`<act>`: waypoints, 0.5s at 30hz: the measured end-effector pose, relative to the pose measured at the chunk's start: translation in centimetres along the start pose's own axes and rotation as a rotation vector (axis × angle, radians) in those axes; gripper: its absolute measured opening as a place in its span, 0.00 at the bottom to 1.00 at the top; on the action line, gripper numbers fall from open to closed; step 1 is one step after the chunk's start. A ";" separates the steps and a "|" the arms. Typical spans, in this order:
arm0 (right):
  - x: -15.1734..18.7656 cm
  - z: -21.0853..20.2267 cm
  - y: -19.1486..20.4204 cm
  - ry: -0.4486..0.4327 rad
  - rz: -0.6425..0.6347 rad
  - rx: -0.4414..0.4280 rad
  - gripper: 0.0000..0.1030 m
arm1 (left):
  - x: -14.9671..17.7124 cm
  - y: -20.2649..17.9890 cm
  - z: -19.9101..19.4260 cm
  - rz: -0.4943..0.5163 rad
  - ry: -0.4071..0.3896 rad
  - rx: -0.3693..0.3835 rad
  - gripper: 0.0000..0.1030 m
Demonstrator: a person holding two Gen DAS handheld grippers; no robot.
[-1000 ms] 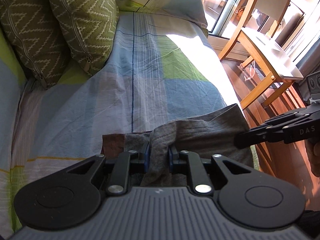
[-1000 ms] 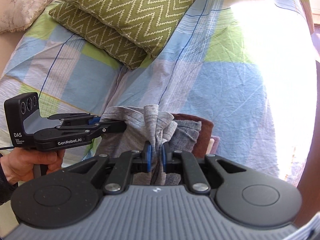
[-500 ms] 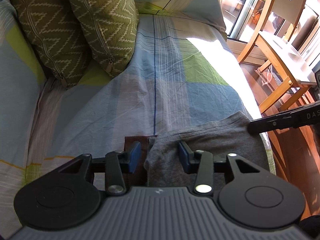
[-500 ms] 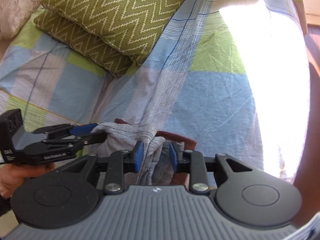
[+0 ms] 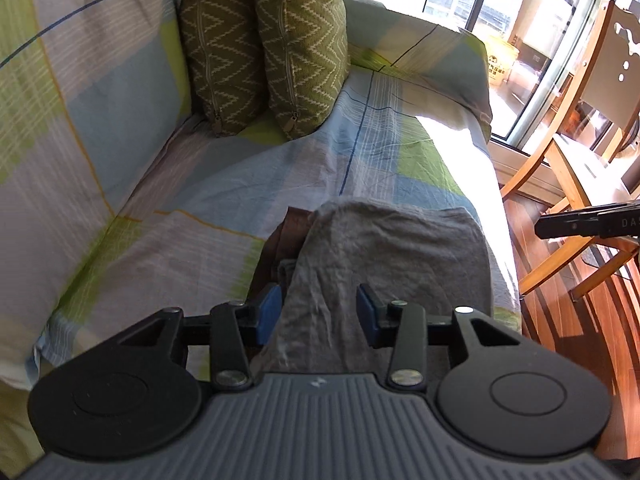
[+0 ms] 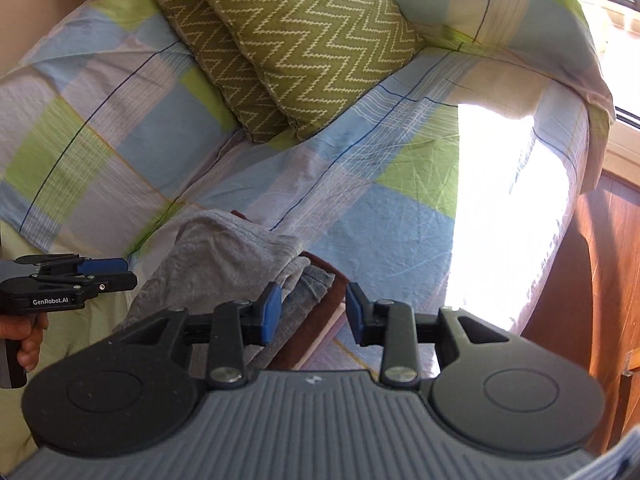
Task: Fold clothes
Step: 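Lower the pants onto the clothes stack and open both grippers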
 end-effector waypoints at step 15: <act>2.5 2.0 4.8 0.171 -0.752 -0.218 0.40 | 13.3 -4.6 1.8 -0.729 -0.097 0.008 0.34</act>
Point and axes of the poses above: each gripper's, at about its wrist camera, not at the fingertips, and z roughly the way its jaws point, y to its left, x to its underside, the point moved 7 cm from there along z, roughly the way its jaws point, and after that the axes turned 4 degrees about y, right-handed, at the moved point
